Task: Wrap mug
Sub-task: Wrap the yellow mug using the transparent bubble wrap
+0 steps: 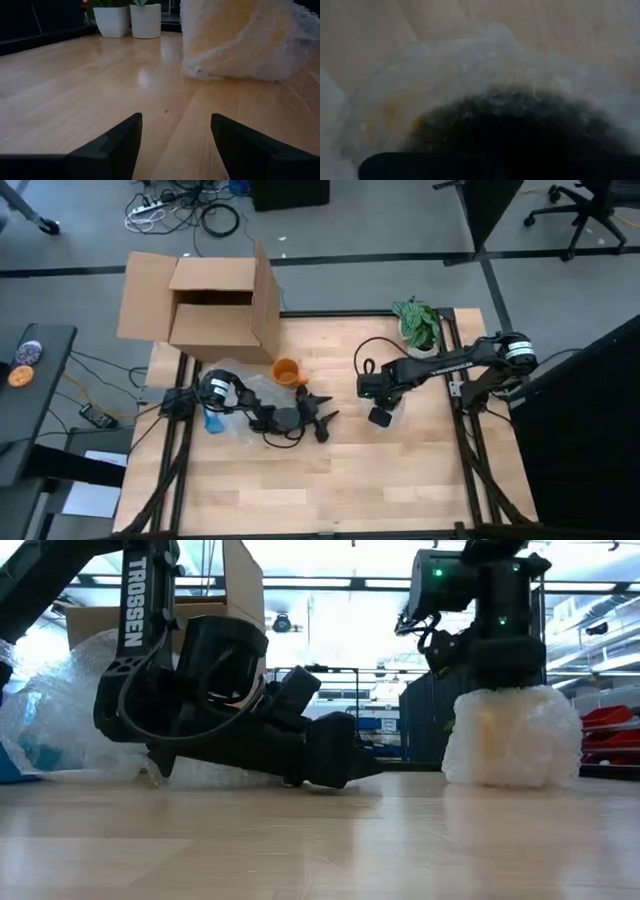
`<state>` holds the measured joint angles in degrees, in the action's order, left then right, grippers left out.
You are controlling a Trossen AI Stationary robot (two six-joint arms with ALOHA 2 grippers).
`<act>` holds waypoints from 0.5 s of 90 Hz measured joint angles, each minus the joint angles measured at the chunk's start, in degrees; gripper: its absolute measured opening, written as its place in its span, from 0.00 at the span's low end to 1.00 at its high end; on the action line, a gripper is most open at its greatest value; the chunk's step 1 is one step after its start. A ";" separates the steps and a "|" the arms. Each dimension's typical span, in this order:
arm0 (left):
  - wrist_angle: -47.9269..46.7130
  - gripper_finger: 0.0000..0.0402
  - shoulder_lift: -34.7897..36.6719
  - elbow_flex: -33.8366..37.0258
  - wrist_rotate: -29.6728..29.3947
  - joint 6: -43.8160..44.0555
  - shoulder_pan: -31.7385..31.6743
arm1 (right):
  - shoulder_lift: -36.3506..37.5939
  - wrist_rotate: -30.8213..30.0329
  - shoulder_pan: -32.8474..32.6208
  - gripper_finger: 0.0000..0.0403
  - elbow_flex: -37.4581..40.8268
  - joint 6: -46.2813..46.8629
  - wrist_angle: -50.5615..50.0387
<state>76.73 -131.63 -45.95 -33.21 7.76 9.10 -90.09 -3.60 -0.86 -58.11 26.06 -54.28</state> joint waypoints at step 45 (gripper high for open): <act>0.02 0.56 0.00 -0.11 0.02 -0.01 0.00 | 6.19 -4.29 0.83 0.00 -2.07 2.74 -11.31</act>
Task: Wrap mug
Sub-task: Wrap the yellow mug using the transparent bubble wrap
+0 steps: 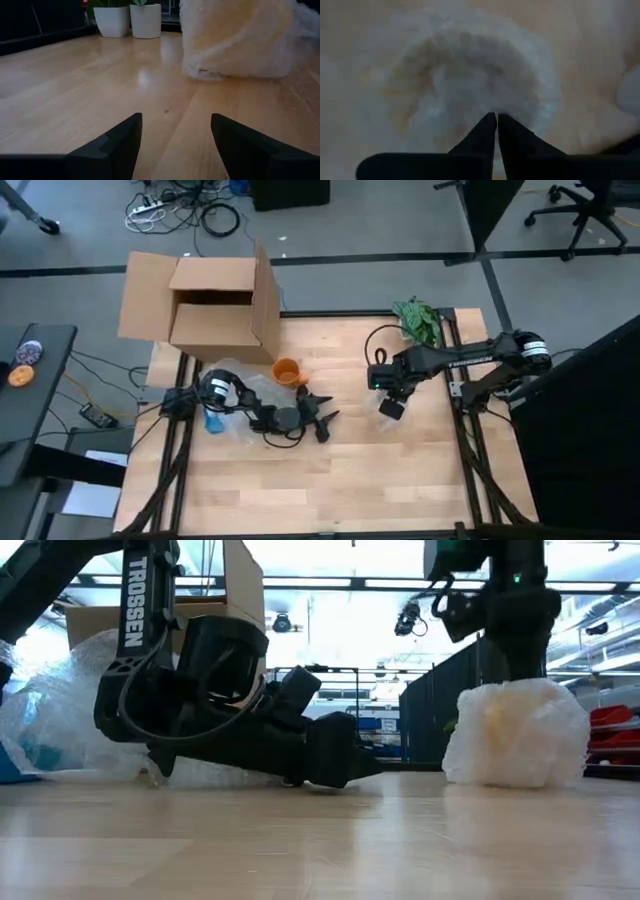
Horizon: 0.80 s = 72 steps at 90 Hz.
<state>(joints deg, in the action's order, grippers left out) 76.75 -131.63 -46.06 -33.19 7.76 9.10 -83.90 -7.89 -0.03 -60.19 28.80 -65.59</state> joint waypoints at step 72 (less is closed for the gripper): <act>0.00 0.56 0.00 -0.04 0.02 0.01 0.00 | -3.08 1.90 -1.36 0.00 -5.21 -4.71 6.61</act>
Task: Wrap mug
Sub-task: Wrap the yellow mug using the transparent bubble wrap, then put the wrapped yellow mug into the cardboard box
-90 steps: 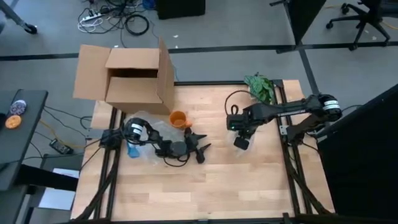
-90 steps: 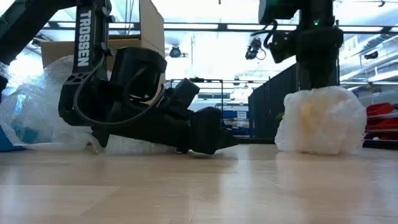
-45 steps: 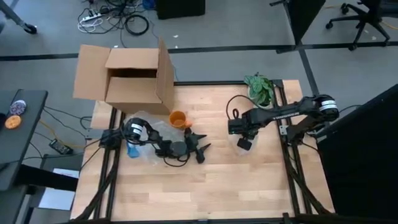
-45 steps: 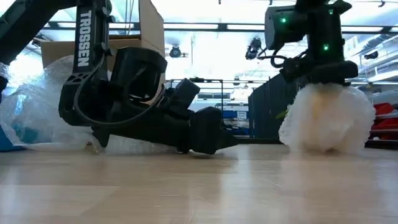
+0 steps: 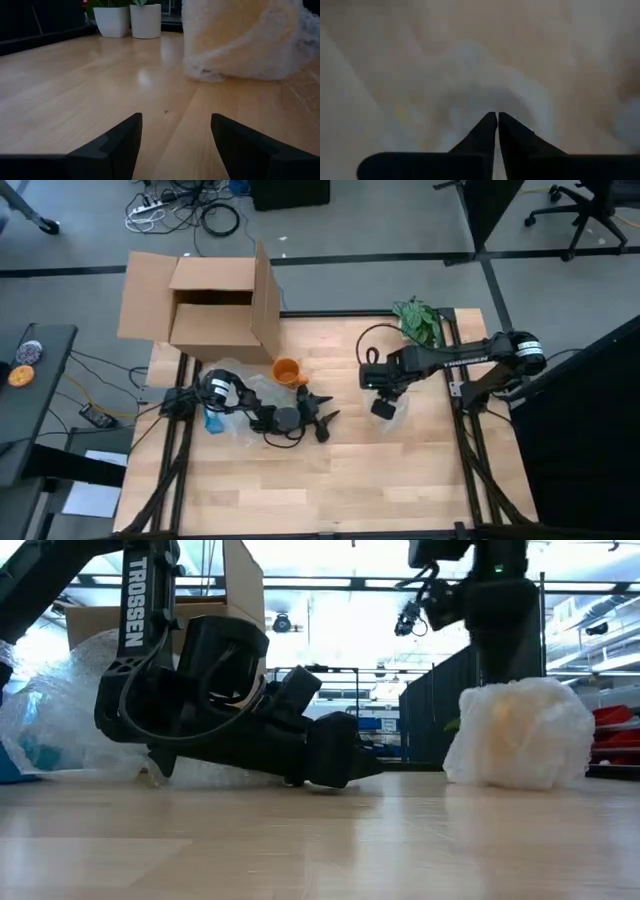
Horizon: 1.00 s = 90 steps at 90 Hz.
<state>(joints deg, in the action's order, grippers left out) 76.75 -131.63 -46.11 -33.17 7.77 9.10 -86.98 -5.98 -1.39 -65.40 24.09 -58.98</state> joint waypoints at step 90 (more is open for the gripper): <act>-0.38 0.56 0.04 0.00 0.05 0.00 0.00 | 5.04 1.08 -9.30 0.22 -5.74 -2.94 -14.62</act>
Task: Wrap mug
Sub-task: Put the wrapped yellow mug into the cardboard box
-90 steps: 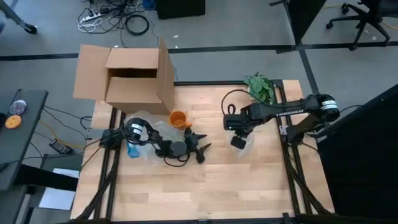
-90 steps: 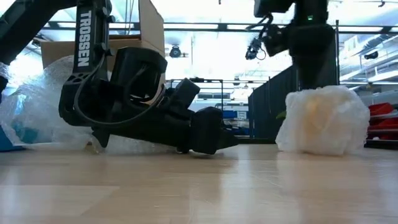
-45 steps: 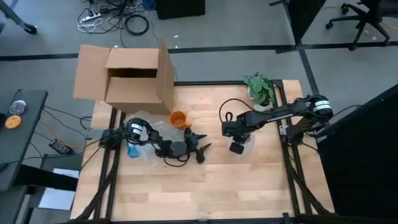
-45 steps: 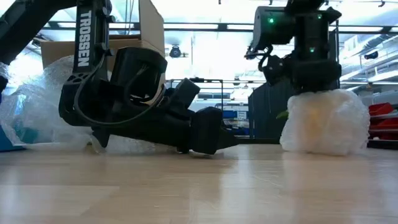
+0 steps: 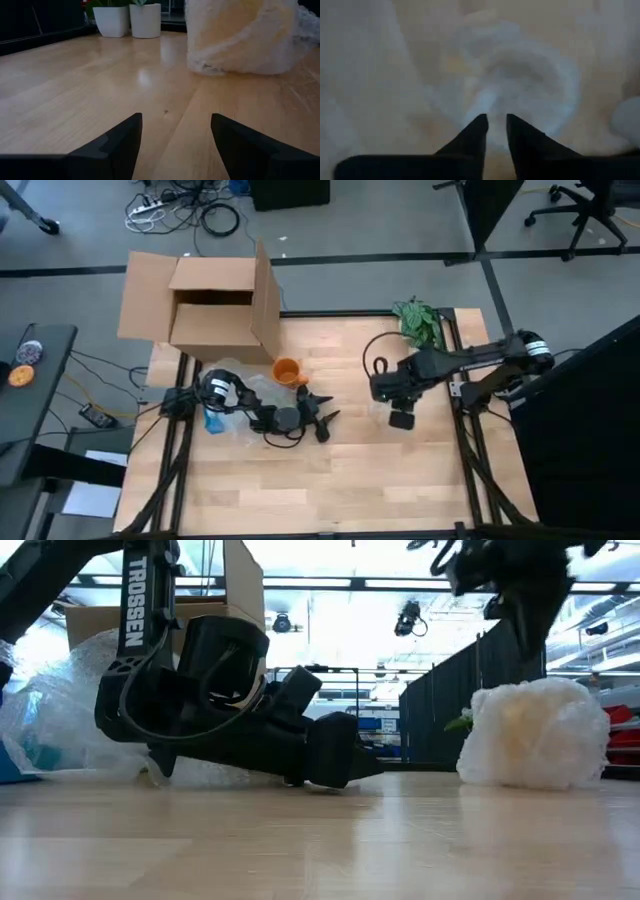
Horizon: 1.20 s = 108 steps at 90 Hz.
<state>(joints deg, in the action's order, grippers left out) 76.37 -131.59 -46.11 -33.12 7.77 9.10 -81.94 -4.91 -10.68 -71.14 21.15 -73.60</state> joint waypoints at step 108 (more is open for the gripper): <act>4.58 0.56 5.17 4.63 0.20 -4.81 0.37 | -0.55 0.81 3.83 0.10 21.25 -9.32 29.88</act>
<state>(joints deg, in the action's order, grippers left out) 80.95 -126.42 -41.47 -32.92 2.96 9.48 -82.49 -4.09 -6.85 -49.89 11.82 -43.73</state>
